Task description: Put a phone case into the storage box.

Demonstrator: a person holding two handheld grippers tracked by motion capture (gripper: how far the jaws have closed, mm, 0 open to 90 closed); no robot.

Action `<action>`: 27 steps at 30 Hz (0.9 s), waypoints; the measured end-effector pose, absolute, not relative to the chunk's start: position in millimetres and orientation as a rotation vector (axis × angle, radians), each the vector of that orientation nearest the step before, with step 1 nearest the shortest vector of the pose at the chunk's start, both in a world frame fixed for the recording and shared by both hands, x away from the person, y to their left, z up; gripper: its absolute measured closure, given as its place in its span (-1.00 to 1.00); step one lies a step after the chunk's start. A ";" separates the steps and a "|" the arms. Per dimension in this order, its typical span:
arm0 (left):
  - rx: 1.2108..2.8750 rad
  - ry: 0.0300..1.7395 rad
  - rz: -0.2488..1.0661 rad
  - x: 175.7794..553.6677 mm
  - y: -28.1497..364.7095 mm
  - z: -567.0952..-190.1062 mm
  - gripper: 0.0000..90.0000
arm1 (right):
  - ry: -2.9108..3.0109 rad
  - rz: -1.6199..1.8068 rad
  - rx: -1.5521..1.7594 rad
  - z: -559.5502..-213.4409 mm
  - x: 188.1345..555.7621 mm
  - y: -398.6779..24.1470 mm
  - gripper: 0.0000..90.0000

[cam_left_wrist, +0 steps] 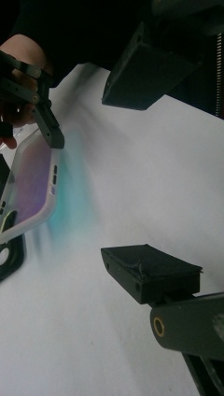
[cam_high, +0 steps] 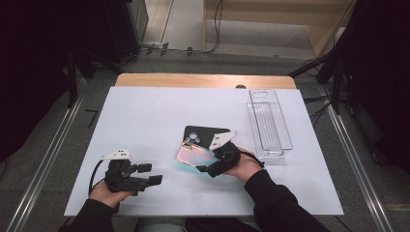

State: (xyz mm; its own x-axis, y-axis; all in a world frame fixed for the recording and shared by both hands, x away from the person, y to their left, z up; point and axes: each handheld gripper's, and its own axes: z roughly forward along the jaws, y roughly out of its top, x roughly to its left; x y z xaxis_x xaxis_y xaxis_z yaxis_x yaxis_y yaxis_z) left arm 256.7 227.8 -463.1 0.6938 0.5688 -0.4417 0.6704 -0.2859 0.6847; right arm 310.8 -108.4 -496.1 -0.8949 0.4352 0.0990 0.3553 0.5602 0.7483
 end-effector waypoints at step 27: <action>1.889 1.075 -0.183 271.8 194.2 -441.1 -0.49 | 2.430 1.392 1.330 -476.1 303.9 -126.0 -0.66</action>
State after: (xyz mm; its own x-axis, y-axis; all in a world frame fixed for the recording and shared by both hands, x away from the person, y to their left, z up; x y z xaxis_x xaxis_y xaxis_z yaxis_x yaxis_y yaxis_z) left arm 271.8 194.2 -441.1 0.6067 0.6030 -0.5180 0.7402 -0.1909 0.6447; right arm 303.9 -126.0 -476.1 -0.6313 0.6908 0.3525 0.6535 0.2291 0.7214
